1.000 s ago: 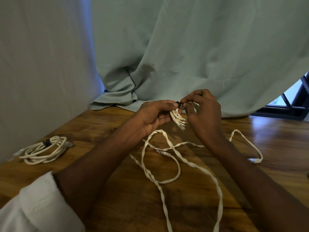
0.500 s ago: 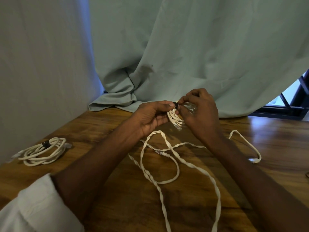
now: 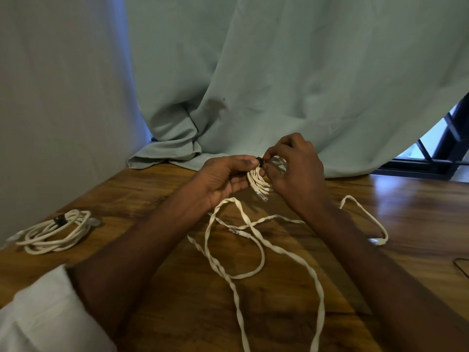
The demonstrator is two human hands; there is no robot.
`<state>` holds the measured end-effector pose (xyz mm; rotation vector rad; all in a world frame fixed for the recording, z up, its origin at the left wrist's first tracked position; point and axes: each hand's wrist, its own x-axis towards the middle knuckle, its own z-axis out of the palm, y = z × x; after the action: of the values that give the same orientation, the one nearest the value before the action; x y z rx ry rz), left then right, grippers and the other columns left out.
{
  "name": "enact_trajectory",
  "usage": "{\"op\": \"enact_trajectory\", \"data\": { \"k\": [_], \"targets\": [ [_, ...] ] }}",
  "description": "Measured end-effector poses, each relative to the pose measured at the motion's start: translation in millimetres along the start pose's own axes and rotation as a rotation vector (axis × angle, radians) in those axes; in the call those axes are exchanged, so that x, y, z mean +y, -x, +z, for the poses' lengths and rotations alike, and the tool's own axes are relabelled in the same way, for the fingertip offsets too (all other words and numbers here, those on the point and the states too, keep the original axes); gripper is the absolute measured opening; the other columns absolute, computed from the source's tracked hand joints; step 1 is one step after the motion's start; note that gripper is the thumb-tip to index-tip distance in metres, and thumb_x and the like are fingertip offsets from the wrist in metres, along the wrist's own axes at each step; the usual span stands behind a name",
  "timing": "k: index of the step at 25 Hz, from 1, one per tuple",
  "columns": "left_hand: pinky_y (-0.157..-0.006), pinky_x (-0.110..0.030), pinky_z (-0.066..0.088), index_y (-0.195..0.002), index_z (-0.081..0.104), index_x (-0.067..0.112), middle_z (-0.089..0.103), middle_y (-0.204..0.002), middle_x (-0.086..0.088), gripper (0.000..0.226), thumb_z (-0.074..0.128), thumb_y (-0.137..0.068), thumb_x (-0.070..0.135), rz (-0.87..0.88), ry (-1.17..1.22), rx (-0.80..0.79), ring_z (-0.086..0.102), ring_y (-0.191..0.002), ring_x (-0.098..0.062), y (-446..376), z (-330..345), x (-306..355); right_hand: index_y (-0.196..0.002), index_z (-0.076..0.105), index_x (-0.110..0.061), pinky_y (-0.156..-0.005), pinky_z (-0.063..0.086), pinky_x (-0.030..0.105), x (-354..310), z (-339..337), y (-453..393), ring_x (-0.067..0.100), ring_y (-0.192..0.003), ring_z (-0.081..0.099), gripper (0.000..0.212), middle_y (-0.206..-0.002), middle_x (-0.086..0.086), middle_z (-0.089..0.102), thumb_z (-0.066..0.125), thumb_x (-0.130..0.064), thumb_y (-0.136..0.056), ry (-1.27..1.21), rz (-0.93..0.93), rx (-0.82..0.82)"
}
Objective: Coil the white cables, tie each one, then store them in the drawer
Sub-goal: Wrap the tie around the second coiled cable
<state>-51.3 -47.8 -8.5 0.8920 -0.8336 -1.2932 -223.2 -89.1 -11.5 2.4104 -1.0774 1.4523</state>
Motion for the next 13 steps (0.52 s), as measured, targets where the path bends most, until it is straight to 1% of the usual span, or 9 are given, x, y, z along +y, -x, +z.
{"op": "enact_trajectory", "data": {
  "k": [3,6,8,10,12,13],
  "targets": [
    [-0.077,-0.034,0.065,-0.121,0.068,-0.011,0.077,-0.106,-0.025,0.032,0.07,-0.089,-0.007,0.019,0.002,-0.016,0.079,-0.088,-0.029,2.2,0.5,1.2,-0.108,0.077,-0.02,-0.077,0.038,0.027,-0.9,-2.2,0.3,0.02,-0.108,0.054,0.021,-0.121,0.005,0.057,0.08,-0.026,-0.088,0.038,0.001,0.01],
    [-0.076,-0.035,0.065,-0.123,0.066,-0.014,0.075,-0.109,-0.029,0.034,0.069,-0.09,-0.009,0.047,-0.016,-0.003,0.079,-0.089,-0.031,2.6,-1.4,2.0,-0.11,0.076,-0.023,-0.073,0.04,0.027,1.3,-2.0,0.2,0.019,-0.108,0.055,0.019,-0.125,0.004,0.054,0.074,-0.026,-0.092,0.047,-0.008,-0.023],
    [-0.074,-0.035,0.065,-0.123,0.066,-0.015,0.074,-0.109,-0.03,0.033,0.069,-0.09,-0.009,0.067,-0.029,0.002,0.079,-0.088,-0.032,3.7,-1.5,0.9,-0.112,0.074,-0.026,-0.065,0.041,0.024,4.9,-2.3,-0.6,0.017,-0.102,0.058,0.017,-0.127,0.002,0.052,0.069,-0.026,-0.096,0.015,-0.023,-0.049],
    [-0.071,-0.033,0.064,-0.121,0.067,-0.014,0.076,-0.105,-0.028,0.032,0.069,-0.09,-0.009,0.071,-0.04,0.013,0.079,-0.084,-0.03,5.2,-1.4,1.2,-0.115,0.072,-0.028,-0.062,0.04,0.02,5.9,-3.0,0.0,0.013,-0.096,0.059,0.019,-0.129,-0.001,0.051,0.069,-0.031,-0.096,-0.022,-0.026,-0.095],
    [-0.068,-0.031,0.063,-0.119,0.069,-0.013,0.077,-0.101,-0.025,0.029,0.069,-0.09,-0.009,0.063,-0.056,0.025,0.079,-0.081,-0.028,5.1,-1.9,2.2,-0.115,0.071,-0.028,-0.065,0.042,0.024,5.9,-2.7,1.3,0.013,-0.097,0.059,0.022,-0.127,-0.003,0.054,0.072,-0.032,-0.094,0.002,-0.049,-0.117],
    [-0.069,-0.031,0.063,-0.118,0.069,-0.012,0.077,-0.1,-0.024,0.028,0.07,-0.09,-0.009,0.061,-0.067,0.019,0.079,-0.081,-0.028,5.3,-1.9,3.0,-0.114,0.072,-0.027,-0.068,0.045,0.027,5.4,-2.6,1.7,0.014,-0.098,0.06,0.021,-0.124,-0.003,0.057,0.073,-0.031,-0.093,0.026,-0.063,-0.098]
  ]
}}
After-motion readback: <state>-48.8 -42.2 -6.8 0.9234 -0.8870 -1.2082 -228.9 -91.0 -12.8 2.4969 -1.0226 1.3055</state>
